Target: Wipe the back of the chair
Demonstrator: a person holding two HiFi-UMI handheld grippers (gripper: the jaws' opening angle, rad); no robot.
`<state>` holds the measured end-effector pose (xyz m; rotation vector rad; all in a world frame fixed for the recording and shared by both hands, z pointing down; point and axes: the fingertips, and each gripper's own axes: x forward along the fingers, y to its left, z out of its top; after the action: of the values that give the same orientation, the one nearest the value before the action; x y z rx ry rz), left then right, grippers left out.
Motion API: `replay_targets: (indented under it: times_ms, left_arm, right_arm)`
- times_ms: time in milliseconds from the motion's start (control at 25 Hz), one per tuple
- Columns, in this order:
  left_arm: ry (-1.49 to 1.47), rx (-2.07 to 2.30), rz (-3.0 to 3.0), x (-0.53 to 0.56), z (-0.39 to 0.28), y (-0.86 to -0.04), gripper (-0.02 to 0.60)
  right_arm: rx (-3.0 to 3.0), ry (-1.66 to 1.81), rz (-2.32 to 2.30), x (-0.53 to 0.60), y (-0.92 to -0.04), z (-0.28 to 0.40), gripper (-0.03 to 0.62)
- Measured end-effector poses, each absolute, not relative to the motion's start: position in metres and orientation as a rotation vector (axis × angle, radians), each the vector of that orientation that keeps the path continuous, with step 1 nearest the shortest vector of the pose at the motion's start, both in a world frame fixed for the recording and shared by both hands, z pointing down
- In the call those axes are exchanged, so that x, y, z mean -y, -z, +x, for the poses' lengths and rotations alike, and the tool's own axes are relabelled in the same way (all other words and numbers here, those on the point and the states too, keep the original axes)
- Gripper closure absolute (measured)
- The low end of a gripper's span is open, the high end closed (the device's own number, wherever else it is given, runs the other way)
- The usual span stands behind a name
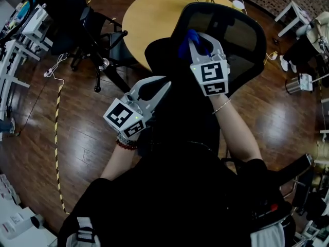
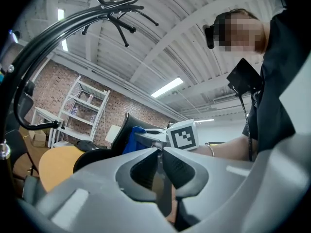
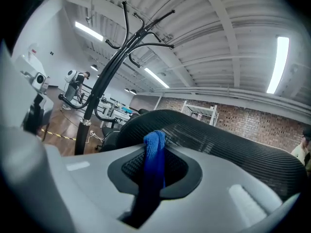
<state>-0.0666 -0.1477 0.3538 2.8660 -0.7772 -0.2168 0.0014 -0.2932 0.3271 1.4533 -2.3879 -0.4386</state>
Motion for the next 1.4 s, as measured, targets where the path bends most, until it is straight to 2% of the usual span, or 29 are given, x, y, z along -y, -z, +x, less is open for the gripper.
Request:
replay_targets:
  times_ms: [360,560,640,800,1120,1240,1400]
  left_arm:
    - [0.224,0.817,2.875,0.138,-0.068,-0.350,0.541]
    - [0.187,0.828,2.870,0.126,-0.054,-0.353,0.543]
    - [0.183,0.850,2.869,0.123,-0.052,-0.351,0.548]
    - [0.162,0.900,2.887,0.118,-0.052,-0.347,0.552]
    - [0.168,0.933,2.883,0.119,-0.046,-0.350,0.552]
    - [0.144,0.872,2.884,0.114,-0.032,-0.361,0.552]
    - [0.101,0.843,2.909,0.109,-0.032,-0.366,0.552]
  right_arm:
    - [2.550,0.346,1.370,0.279,-0.320,-0.031,0.559]
    - [2.578,0.479,0.982,0.255,-0.336,-0.097,0.559]
    - [2.599,0.487,0.960,0.250,-0.336,-0.104,0.554]
    - [2.690,0.524,1.066,0.236,-0.301,-0.070,0.554]
    - [2.411,0.329,1.531,0.279,-0.299,0.086,0.554]
    - [2.331,0.326,1.507,0.298,-0.314,0.086,0.554]
    - [2.313,0.369,1.441,0.306,-0.312,0.049,0.555]
